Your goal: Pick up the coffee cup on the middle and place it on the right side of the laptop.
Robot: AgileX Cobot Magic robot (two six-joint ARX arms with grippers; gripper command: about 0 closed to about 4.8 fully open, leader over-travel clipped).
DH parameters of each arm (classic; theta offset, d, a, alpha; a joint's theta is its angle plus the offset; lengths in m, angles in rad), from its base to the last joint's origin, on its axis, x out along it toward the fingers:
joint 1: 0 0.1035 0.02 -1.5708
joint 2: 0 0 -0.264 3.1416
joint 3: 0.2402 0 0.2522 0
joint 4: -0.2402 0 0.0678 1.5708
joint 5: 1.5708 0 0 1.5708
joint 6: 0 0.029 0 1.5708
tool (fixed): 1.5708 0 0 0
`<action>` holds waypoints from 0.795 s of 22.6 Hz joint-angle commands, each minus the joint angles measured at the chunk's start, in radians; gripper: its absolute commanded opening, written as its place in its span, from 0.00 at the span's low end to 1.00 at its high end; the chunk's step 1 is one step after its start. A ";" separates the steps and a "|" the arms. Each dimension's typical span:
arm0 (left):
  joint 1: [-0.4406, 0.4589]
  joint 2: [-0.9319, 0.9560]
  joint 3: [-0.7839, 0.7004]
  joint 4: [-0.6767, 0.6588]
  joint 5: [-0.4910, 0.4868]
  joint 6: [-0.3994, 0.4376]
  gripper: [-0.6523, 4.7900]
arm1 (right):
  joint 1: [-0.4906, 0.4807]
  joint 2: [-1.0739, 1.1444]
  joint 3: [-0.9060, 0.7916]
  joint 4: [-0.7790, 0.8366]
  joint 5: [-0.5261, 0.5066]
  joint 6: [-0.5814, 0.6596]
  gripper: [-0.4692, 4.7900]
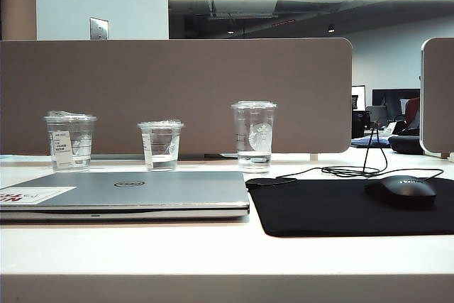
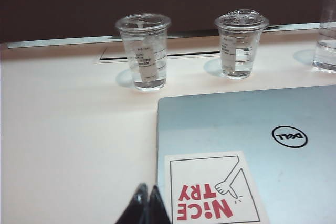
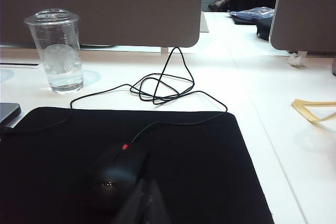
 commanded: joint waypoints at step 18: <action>0.000 0.457 0.468 -0.001 0.017 -0.104 0.11 | 0.001 0.004 0.061 0.212 0.138 0.211 0.08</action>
